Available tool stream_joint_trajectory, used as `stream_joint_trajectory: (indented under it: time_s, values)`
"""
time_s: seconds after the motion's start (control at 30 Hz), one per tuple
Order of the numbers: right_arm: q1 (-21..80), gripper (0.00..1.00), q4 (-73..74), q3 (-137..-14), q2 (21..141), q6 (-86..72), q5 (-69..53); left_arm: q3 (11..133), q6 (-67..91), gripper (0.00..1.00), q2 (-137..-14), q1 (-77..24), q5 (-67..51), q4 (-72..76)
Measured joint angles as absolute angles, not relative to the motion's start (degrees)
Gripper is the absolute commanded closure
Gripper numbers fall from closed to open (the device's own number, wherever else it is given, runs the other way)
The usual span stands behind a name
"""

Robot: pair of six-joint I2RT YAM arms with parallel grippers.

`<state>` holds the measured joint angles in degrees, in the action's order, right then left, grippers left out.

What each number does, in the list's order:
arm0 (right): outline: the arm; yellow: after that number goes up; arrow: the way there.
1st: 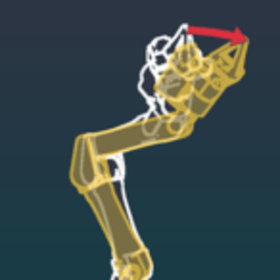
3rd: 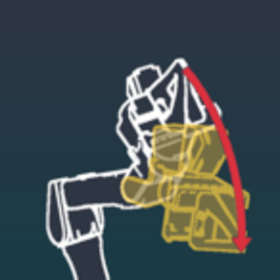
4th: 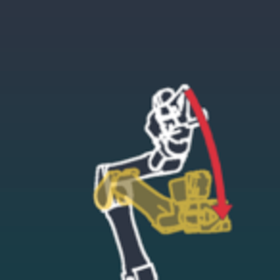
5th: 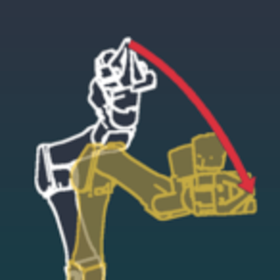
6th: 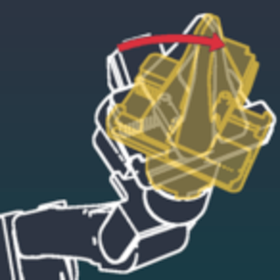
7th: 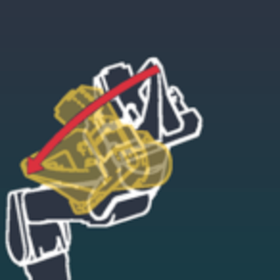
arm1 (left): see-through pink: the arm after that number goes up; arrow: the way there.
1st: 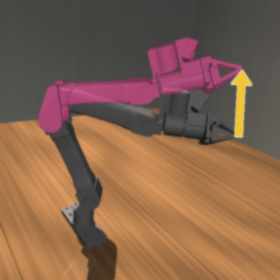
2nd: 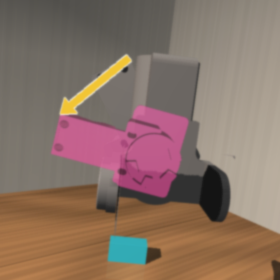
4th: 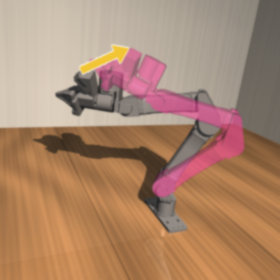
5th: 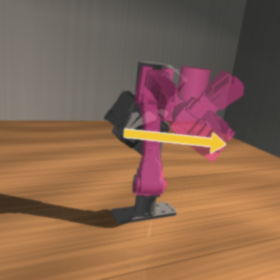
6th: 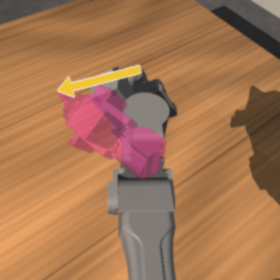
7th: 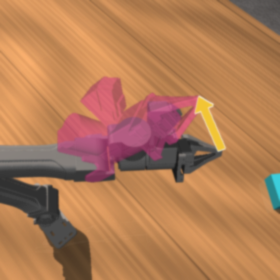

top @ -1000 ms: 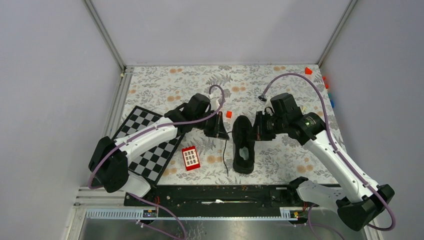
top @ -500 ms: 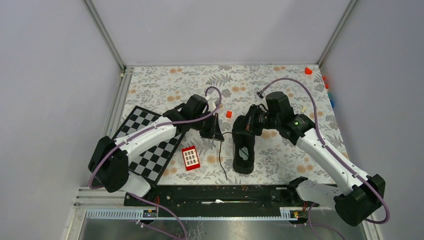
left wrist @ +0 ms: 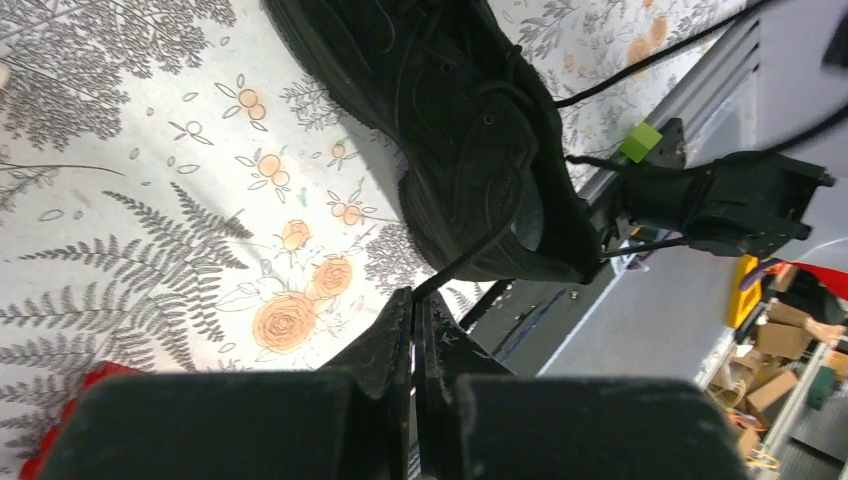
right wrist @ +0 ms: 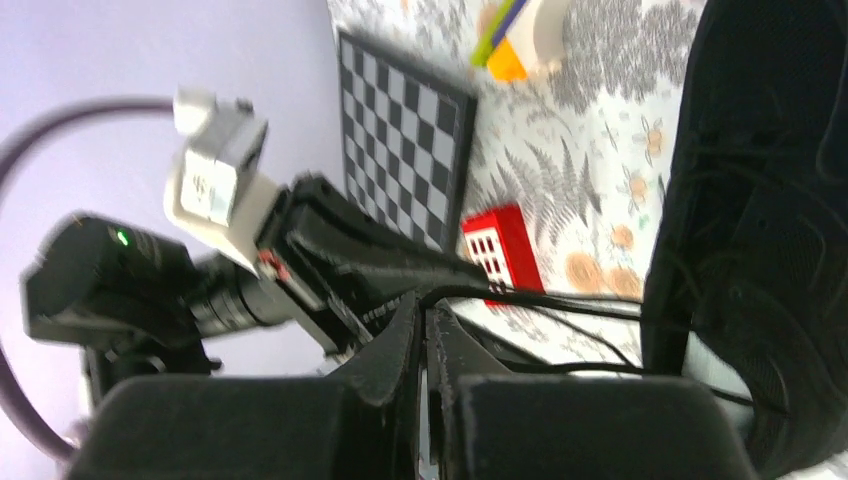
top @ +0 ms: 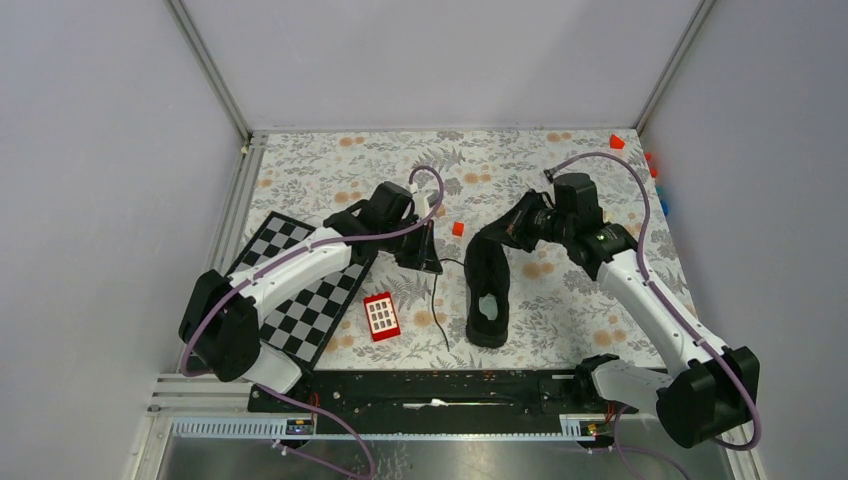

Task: Tie the shoes
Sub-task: Cross the shoelace with the shoelace.

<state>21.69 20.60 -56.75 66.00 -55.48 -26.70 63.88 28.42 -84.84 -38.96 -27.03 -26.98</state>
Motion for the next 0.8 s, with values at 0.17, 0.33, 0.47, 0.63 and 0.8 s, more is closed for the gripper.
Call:
stream_joint_trajectory:
  time_s: [0.17, 0.33, 0.47, 0.63, 0.8]
  values:
    - [18.4, 1.00, 7.7, -50.3, 66.4, -63.6, -26.4, 63.9, 24.5, 1.00, -84.1, -39.6, -24.6, -27.4]
    - [18.2, 1.00, -11.6, -44.4, 70.8, -74.2, -25.2, 63.6, 21.6, 1.00, -83.6, -40.8, -23.7, -27.0]
    - [18.2, 1.00, -24.7, -42.4, 77.1, -82.3, -24.7, 62.9, 20.0, 1.00, -83.6, -41.7, -22.7, -26.9]
    - [18.2, 1.00, -31.6, -42.5, 79.3, -85.1, -24.6, 62.8, 18.8, 1.00, -83.6, -42.3, -22.1, -26.7]
    - [18.2, 1.00, -32.7, -42.5, 79.3, -84.1, -26.3, 62.8, 18.1, 1.00, -83.6, -42.3, -21.5, -26.1]
